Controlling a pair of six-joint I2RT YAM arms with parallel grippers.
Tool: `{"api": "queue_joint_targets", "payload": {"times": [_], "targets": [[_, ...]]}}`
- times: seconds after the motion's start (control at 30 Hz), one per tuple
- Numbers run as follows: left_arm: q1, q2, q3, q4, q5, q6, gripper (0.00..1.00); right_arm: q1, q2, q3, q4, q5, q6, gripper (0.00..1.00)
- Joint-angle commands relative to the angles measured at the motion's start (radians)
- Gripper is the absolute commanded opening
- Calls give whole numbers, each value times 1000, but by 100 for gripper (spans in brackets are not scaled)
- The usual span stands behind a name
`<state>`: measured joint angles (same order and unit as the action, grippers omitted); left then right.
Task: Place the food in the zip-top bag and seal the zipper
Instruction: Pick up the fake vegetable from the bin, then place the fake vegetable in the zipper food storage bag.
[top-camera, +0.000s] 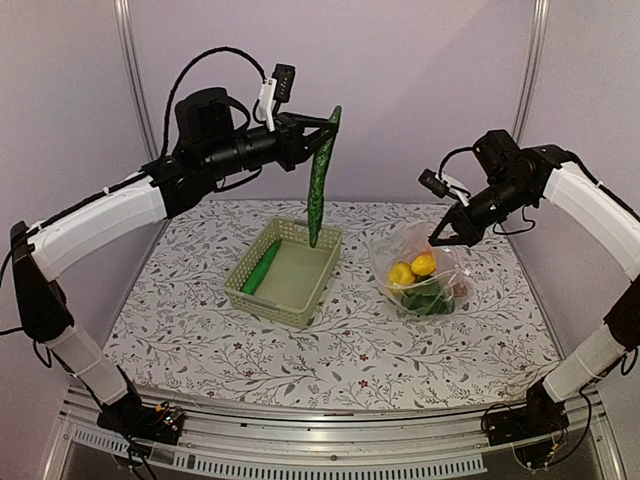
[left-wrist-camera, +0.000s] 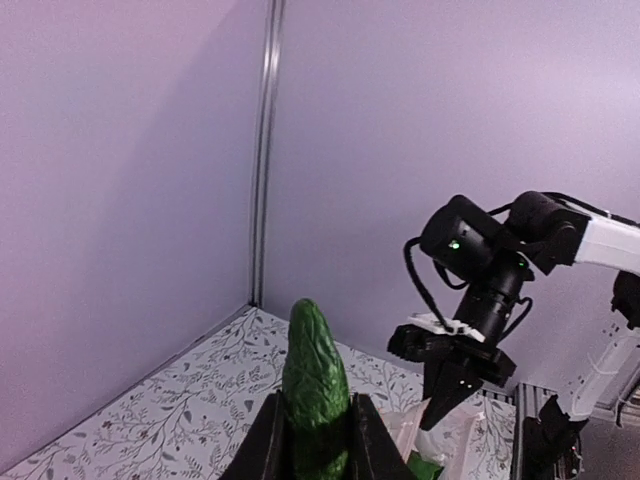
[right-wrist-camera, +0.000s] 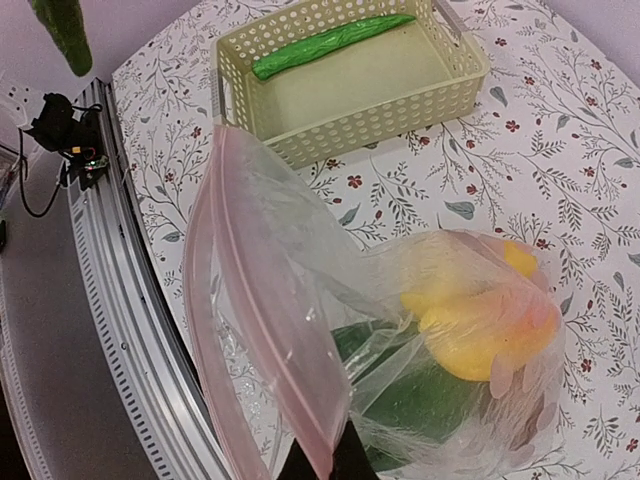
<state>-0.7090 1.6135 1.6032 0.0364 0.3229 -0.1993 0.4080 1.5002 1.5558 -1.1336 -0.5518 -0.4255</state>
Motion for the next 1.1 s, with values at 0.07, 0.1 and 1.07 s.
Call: {"api": "queue_joint_targets", "payload": {"times": [0.07, 0.1, 1.07], "targets": [[-161, 0, -111, 444, 128, 57, 0, 11, -5, 61, -48, -117, -19, 1], [-182, 9, -112, 479, 132, 67, 0, 11, -5, 66, -53, -128, -19, 1], [-354, 537, -136, 1340, -51, 244, 0, 11, -2, 127, -66, -189, -6, 0]]}}
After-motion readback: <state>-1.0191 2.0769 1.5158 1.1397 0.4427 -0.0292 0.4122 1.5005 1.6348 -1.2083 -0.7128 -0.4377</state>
